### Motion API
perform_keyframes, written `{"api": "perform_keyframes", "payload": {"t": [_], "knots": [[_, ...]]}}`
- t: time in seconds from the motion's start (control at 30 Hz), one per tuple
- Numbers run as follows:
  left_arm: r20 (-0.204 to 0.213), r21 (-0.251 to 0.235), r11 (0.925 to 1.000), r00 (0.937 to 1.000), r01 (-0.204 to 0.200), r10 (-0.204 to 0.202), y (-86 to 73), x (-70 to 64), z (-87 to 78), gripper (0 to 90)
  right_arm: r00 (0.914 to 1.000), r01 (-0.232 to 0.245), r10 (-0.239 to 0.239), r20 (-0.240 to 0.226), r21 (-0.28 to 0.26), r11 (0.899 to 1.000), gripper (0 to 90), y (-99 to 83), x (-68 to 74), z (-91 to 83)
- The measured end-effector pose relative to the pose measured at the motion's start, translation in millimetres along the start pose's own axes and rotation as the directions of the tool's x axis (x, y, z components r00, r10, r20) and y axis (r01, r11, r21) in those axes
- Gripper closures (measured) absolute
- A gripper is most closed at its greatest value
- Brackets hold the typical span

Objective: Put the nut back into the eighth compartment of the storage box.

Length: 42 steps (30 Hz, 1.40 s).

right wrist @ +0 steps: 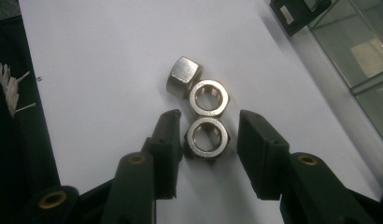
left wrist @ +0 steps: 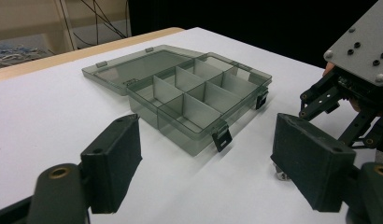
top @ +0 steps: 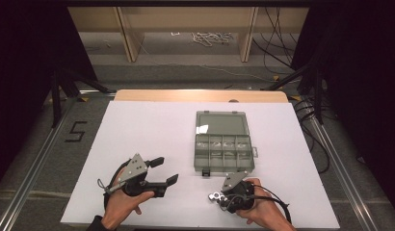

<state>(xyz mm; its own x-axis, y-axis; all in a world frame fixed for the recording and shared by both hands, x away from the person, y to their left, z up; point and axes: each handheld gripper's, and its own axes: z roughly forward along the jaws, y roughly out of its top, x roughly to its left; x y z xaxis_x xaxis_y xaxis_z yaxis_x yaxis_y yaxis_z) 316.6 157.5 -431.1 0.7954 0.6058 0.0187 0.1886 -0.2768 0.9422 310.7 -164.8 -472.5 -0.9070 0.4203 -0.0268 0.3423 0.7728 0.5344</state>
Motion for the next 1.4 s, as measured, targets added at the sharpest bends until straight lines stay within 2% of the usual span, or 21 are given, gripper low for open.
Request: {"api": "perform_keyframes", "payload": {"t": [0.07, 0.13, 0.17, 0.2, 0.23, 0.53, 0.67, 0.87, 0.97, 1.13, 1.17, 1.2, 1.23, 1.27, 1.3, 1.4], "knots": [[-0.006, 0.004, 0.9997, 0.9996, 0.026, -0.026, -0.4, -1.8, -0.2, 23.1, 1.0000, 0.001, -0.001, 0.000, -0.004, 1.000, 63.1, -0.2, -0.1, 0.5], [0.000, 0.000, 1.0000, 1.0000, -0.003, 0.003, 0.1, 0.2, 0.1, 23.1, 1.0000, 0.003, -0.003, -0.006, -0.005, 1.000, 65.0, -0.2, 0.0, 0.5], [0.000, 0.000, 1.0000, 1.0000, 0.000, 0.000, 0.1, 0.0, 0.1, 23.2, 0.9999, 0.004, -0.004, -0.010, -0.004, 1.000, 65.4, -0.1, 0.1, 0.4], [-0.005, 0.004, 0.9997, 0.9997, 0.025, -0.025, -0.4, -2.0, -0.1, 23.1, 0.9999, 0.006, -0.006, -0.008, 0.001, 1.000, 65.5, 0.2, 0.3, 0.1], [0.002, 0.000, 0.9999, 0.9999, 0.013, -0.013, -0.4, -1.2, 0.6, 23.2, 0.9999, 0.004, -0.004, -0.011, -0.004, 1.000, 66.3, -0.1, 0.0, 0.5], [0.001, 0.001, 1.0000, 1.0000, 0.005, -0.005, -0.1, -0.6, 0.3, 23.5, 0.9999, 0.004, -0.004, -0.012, 0.003, 1.000, 67.3, 0.2, 1.0, 0.1], [0.001, 0.001, 0.9999, 0.9999, 0.014, -0.014, -0.1, -1.8, 0.3, 23.5, 0.9998, 0.020, -0.020, 0.003, 0.012, 1.000, 67.4, 1.9, 2.8, -0.1], [0.002, 0.000, 1.0000, 1.0000, -0.005, 0.005, 0.4, -0.1, 0.1, 23.6, 0.9999, 0.007, -0.007, 0.012, 0.003, 1.000, 67.4, 2.9, 1.7, -4.3], [0.002, 0.000, 1.0000, 1.0000, 0.001, -0.001, 0.2, -0.6, 0.0, 23.6, 0.9999, 0.003, -0.003, 0.016, -0.016, 1.000, 67.4, 3.5, 1.0, -7.0], [-0.001, -0.001, 0.9999, 0.9999, 0.010, -0.010, 0.2, -1.7, -0.1, 23.6, 0.9999, 0.000, 0.000, 0.011, -0.007, 1.000, 67.4, 3.3, -0.8, -11.4], [0.005, -0.006, 0.9999, 0.9999, -0.009, 0.009, 0.5, -0.1, 0.3, 23.6, 0.9998, -0.003, 0.003, 0.021, -0.017, 1.000, 67.4, 3.0, -0.8, -11.7], [0.016, -0.010, 0.9989, 0.9988, -0.046, 0.047, 1.2, 2.9, 0.8, 23.6, 0.9999, -0.005, 0.005, 0.015, -0.009, 1.000, 67.4, 3.3, -1.5, -14.5], [0.004, -0.003, 0.9998, 0.9998, -0.018, 0.018, 0.7, 0.6, 0.0, 23.6, 0.9997, -0.002, 0.002, 0.022, -0.019, 1.000, 67.4, 3.2, -1.8, -15.9], [0.004, -0.003, 0.9998, 0.9998, -0.018, 0.018, 0.7, 0.6, 0.0, 23.6, 0.9997, -0.002, 0.002, 0.022, -0.019, 1.000, 67.4, 3.2, -1.8, -15.9], [-0.001, 0.000, 1.0000, 1.0000, 0.004, -0.004, 0.3, -1.0, -0.3, 23.6, 0.9998, -0.001, 0.001, 0.020, -0.012, 1.000, 67.4, 3.4, -2.3, -17.6], [0.000, 0.000, 1.0000, 1.0000, 0.005, -0.005, 0.3, -1.3, -0.2, 23.6, 0.9995, -0.010, 0.010, 0.029, -0.018, 1.000, 67.4, 3.4, -4.3, -20.7]]}}
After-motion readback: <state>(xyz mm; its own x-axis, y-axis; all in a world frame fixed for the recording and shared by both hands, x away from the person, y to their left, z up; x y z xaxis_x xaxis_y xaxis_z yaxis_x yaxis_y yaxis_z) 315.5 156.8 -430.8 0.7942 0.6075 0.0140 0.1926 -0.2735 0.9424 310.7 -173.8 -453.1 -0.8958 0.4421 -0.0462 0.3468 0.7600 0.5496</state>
